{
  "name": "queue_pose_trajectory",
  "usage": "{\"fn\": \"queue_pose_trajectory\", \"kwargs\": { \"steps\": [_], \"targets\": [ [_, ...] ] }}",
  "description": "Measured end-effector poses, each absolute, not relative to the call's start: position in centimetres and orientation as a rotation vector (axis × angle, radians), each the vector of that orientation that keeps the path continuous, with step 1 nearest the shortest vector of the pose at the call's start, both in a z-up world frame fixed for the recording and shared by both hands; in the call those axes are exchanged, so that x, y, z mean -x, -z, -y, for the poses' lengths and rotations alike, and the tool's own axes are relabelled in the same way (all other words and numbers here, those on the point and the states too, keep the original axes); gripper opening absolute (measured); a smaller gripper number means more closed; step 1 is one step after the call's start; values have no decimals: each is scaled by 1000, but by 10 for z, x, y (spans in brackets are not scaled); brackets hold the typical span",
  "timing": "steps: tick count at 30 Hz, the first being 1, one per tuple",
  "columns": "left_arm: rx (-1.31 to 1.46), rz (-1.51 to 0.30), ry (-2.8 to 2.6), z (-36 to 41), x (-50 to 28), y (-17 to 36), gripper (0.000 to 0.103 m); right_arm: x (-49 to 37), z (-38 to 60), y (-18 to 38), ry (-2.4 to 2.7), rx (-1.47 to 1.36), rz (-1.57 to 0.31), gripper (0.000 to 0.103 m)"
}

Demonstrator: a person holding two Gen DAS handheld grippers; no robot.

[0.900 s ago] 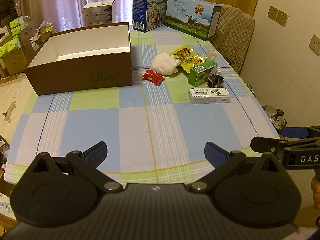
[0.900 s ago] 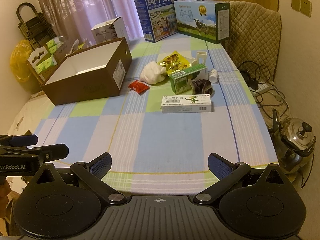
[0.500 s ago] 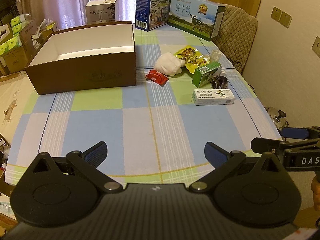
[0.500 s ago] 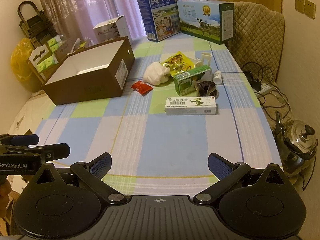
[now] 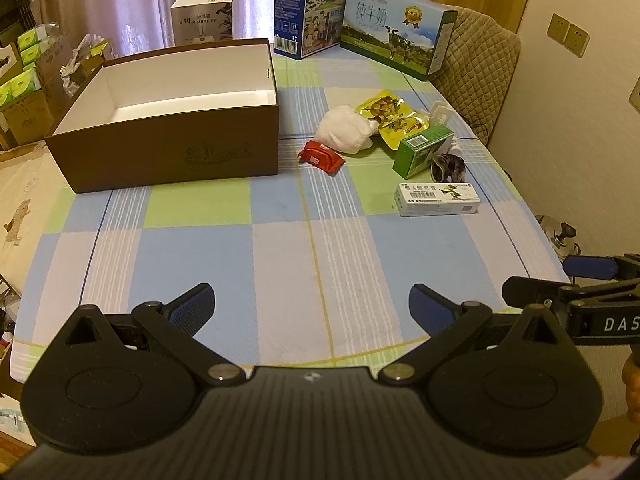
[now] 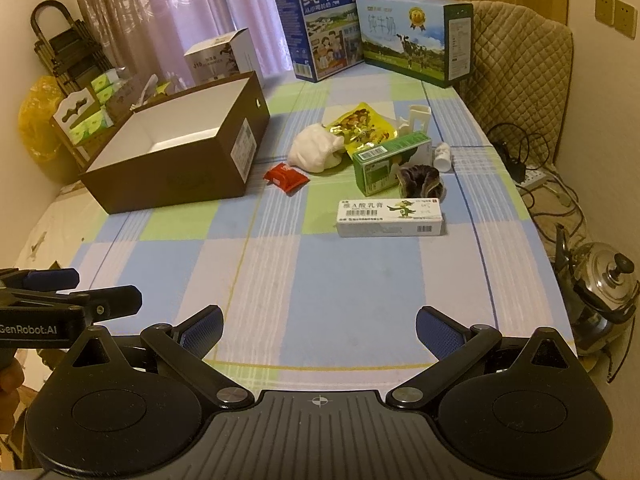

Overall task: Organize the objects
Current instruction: 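Move both tools toward the items beside the open brown box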

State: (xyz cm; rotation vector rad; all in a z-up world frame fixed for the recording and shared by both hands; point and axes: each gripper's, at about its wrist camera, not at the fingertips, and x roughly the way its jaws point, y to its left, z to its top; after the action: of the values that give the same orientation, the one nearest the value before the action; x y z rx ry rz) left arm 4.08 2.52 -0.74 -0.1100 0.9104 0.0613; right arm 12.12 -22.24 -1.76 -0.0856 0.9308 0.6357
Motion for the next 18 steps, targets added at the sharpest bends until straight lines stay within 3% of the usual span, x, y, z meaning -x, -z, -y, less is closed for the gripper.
{"fn": "queue_pose_trajectory", "kwargs": {
  "steps": [18],
  "targets": [
    [85, -942, -23, -46, -85, 14, 102, -149, 198, 25, -584, 71, -958, 101]
  ]
}}
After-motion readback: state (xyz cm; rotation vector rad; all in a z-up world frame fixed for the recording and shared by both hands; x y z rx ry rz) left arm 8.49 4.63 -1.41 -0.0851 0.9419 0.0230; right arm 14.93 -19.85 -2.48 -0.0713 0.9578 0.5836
